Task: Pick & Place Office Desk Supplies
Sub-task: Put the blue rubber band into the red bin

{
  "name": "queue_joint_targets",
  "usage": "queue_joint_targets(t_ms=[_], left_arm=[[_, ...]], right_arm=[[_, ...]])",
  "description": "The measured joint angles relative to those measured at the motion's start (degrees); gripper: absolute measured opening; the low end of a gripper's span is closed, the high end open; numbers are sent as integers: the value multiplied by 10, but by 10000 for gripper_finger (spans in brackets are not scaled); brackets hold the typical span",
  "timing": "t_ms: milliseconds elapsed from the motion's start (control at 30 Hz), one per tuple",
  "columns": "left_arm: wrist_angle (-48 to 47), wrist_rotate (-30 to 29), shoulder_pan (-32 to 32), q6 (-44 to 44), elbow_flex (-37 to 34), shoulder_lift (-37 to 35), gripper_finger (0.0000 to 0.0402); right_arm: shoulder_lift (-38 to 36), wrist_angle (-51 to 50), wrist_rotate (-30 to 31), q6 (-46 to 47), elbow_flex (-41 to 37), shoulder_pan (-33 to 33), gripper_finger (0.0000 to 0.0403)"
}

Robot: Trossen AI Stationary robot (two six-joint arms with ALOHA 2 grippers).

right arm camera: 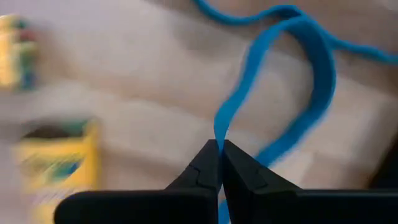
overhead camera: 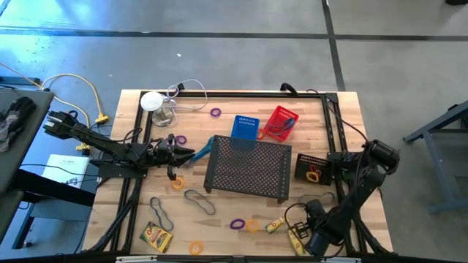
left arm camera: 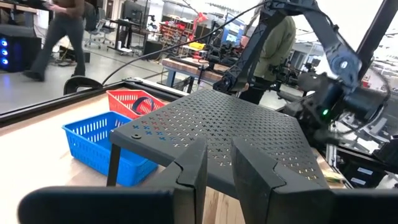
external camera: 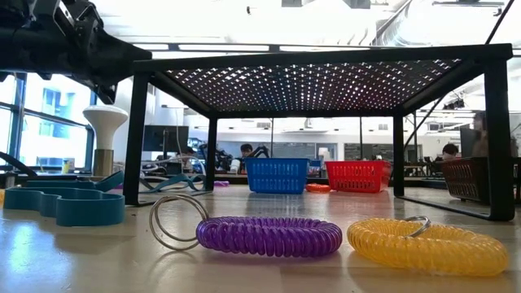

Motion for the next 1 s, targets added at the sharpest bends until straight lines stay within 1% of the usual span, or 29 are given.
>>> queue_joint_targets(t_ms=[133, 233, 300, 400, 467, 533, 567, 600, 800, 900, 1000], left_arm=[[0, 0, 0, 0, 0, 0, 66], [0, 0, 0, 0, 0, 0, 66], [0, 0, 0, 0, 0, 0, 66], [0, 0, 0, 7, 0, 0, 66], [0, 0, 0, 17, 0, 0, 66], [0, 0, 0, 19, 0, 0, 66], [0, 0, 0, 19, 0, 0, 66], [0, 0, 0, 19, 0, 0, 66], [0, 0, 0, 20, 0, 0, 66], [-1, 0, 0, 24, 0, 0, 66], [-2, 0, 0, 41, 0, 0, 66]], right_arm=[[-31, -102, 15, -4, 52, 1, 3], [-55, -187, 54, -17, 101, 0, 3], [-69, -257, 94, -20, 131, -1, 3], [-84, -340, 175, -27, 174, -10, 3], [-106, -338, 250, -73, 177, -24, 3], [-128, -337, 349, -109, 177, -39, 3], [-135, -340, 387, -120, 178, -47, 3], [-143, -343, 412, -138, 178, -58, 3], [-190, -341, 513, -303, 177, -163, 3], [-209, -339, 536, -385, 177, -230, 3], [-219, -332, 539, -459, 177, -297, 3]])
